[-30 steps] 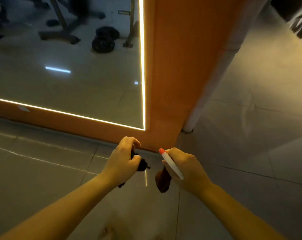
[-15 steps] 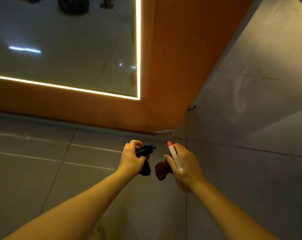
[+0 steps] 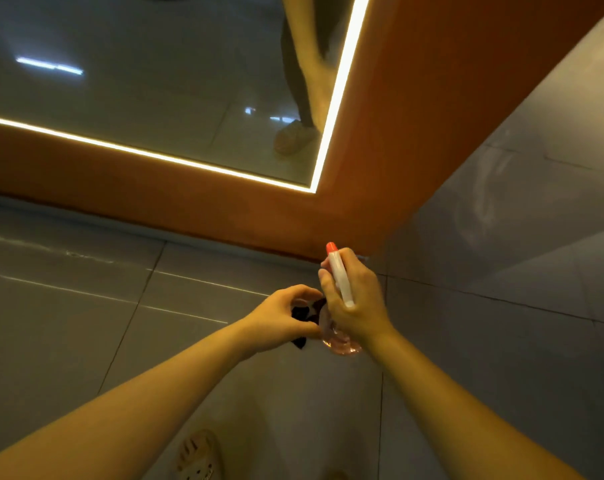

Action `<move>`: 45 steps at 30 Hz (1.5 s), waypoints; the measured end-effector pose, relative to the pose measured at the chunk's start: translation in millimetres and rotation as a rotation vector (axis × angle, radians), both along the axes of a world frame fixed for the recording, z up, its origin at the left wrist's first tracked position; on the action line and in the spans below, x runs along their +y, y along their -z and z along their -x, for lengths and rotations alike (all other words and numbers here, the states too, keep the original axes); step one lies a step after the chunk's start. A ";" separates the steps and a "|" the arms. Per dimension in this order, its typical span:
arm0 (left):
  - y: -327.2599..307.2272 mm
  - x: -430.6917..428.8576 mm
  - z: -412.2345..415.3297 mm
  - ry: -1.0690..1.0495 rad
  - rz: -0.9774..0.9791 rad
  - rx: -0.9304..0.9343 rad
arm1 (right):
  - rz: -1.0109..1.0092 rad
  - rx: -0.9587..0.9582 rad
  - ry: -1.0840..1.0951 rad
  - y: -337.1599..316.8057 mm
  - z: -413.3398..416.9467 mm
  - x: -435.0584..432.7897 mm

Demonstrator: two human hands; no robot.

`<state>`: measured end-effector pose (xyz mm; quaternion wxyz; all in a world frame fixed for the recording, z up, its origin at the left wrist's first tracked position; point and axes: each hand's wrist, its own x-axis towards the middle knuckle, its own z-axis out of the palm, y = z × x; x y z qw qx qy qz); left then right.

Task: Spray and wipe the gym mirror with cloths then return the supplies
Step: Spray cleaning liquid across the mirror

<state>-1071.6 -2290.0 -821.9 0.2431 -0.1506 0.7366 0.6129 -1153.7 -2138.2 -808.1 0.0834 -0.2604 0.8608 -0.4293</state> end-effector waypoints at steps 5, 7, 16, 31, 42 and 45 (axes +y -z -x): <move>-47.0 -29.5 -22.5 -0.035 0.097 0.100 | 0.118 0.028 -0.004 -65.3 -4.4 -57.4; -64.0 -35.8 -28.6 -0.094 0.163 0.164 | 0.181 0.014 0.009 -92.6 -8.3 -74.8; -152.4 -43.3 -41.7 -0.238 0.224 0.374 | 0.325 0.022 0.040 -196.6 -20.2 -99.6; -374.7 -71.3 -50.5 -0.289 0.437 0.636 | 0.556 0.095 -0.045 -431.9 -32.6 -123.6; -525.2 -88.6 -42.6 -0.270 0.599 0.778 | 0.741 0.136 -0.127 -580.0 -25.3 -126.9; -566.6 -88.9 -39.7 -0.254 0.617 0.792 | 0.799 0.139 -0.134 -617.3 -19.9 -127.9</move>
